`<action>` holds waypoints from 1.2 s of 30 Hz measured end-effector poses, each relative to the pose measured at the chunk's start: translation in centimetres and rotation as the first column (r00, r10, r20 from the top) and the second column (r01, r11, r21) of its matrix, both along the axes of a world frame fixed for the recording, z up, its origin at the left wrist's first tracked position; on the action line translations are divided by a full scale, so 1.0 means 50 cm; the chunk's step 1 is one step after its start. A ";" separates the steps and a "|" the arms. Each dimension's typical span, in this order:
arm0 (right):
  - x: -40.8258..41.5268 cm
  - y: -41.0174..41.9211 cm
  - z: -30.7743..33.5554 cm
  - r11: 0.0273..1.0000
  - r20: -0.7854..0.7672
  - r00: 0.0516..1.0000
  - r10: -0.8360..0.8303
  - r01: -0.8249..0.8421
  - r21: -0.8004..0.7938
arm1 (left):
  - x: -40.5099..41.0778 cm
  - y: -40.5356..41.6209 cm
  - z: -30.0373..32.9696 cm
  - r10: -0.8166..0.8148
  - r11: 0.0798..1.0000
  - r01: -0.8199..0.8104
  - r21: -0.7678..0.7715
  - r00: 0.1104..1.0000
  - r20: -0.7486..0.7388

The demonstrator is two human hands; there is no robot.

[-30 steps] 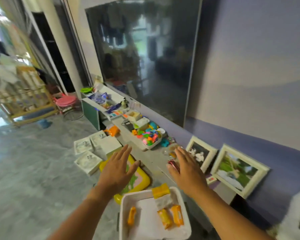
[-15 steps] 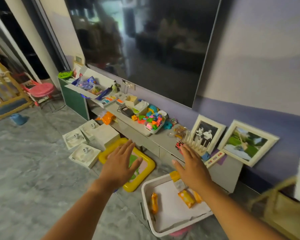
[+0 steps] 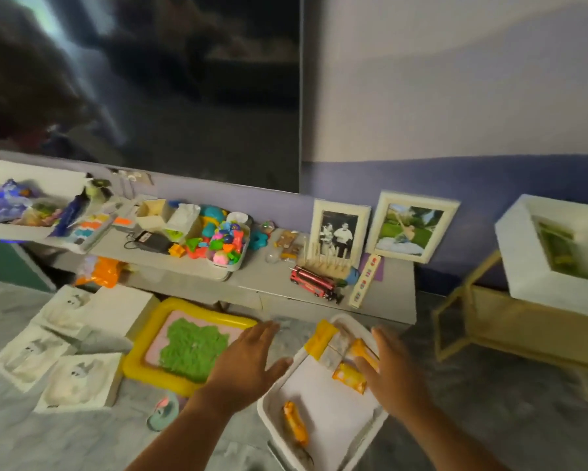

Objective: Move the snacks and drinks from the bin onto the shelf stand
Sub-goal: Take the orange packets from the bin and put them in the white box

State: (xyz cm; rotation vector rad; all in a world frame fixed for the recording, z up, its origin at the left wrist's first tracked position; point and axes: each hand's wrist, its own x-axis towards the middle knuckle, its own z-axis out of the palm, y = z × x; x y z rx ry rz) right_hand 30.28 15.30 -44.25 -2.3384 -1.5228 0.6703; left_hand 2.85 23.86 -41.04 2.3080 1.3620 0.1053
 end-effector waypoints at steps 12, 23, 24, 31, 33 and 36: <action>-0.031 -0.067 -0.253 0.966 -0.003 0.979 -0.203 0.200 -0.167 | 0.042 0.007 -0.347 -0.460 0.876 0.434 -0.211 0.883 -0.096; -0.057 0.015 -0.564 0.977 0.110 0.991 -0.074 0.094 -0.194 | 0.089 0.004 -0.637 -0.713 0.699 0.650 -0.298 0.595 -0.372; -0.060 0.013 -0.577 0.971 0.133 0.989 -0.058 0.086 -0.223 | 0.089 0.002 -0.648 -0.717 0.693 0.656 -0.301 0.581 -0.386; -0.077 0.027 -0.604 0.975 0.372 0.928 0.008 0.075 -0.208 | 0.074 0.009 -0.673 -0.668 0.743 0.598 -0.301 0.692 -0.273; -0.080 0.029 -0.610 0.974 0.384 0.923 -0.015 0.100 -0.202 | 0.076 0.014 -0.671 -0.599 0.785 0.520 -0.337 0.777 -0.196; -0.081 0.032 -0.616 0.974 0.397 0.918 -0.008 0.097 -0.206 | 0.084 0.016 -0.669 -0.486 0.834 0.432 -0.342 0.869 -0.089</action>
